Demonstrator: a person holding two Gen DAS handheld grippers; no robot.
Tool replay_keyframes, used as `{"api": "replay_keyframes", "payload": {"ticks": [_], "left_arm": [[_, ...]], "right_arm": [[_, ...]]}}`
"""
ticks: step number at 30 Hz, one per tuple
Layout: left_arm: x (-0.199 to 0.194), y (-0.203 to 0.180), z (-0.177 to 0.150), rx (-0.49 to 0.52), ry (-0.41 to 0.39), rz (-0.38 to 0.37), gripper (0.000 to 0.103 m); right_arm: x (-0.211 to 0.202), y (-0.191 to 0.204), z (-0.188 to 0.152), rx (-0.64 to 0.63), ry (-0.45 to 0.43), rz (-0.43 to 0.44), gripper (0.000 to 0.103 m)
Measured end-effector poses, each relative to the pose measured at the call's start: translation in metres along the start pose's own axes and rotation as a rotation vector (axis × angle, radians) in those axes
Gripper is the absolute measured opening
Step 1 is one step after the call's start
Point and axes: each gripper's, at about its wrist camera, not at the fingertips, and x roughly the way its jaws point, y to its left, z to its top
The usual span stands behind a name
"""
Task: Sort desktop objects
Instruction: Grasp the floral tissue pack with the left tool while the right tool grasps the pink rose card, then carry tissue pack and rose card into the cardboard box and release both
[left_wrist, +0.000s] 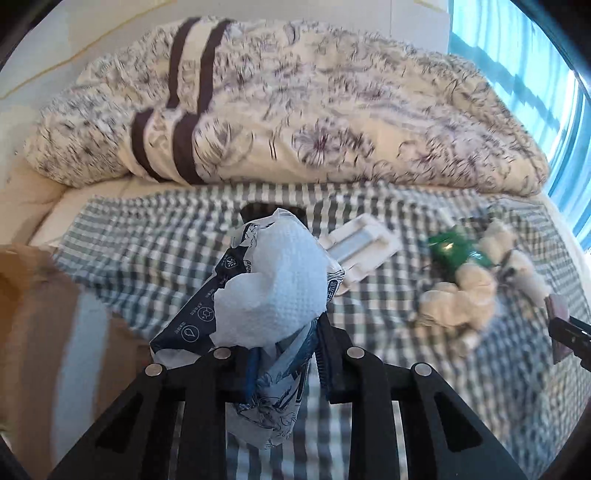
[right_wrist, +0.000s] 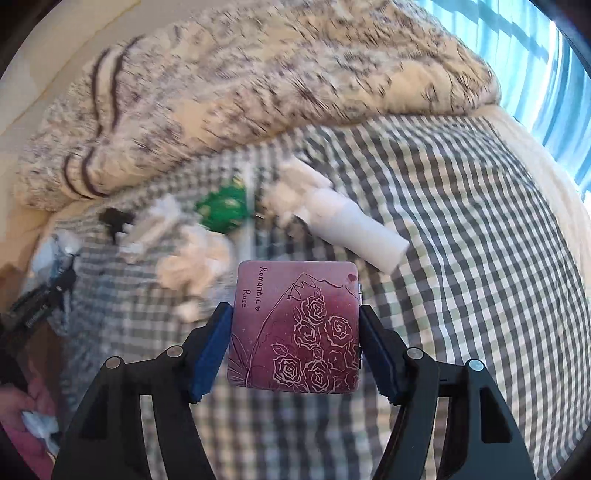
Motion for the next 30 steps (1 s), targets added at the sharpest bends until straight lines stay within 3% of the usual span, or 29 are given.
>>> {"api": "replay_keyframes", "payload": {"ticks": [8,16,23,30], "left_arm": [[-0.113,0.025,0.019,-0.035,-0.106,0.020,0.025],[-0.196,0.085,0.001,-0.088,-0.153,0.110,0.025],[-0.193,0.154,-0.050,-0.174,-0.071,0.167,0.025],[-0.153,0.192,-0.084,-0.222,-0.003,0.141,0.026]], "right_arm": [[-0.052,0.073,-0.003,-0.095,-0.071,0.167,0.067],[-0.098,0.193,-0.018,-0.270,-0.093,0.373,0.067],[-0.102,0.307,-0.023,-0.369,-0.043,0.546,0.067],[-0.047,0.389,-0.035,-0.399,0.066,0.565,0.067]]}}
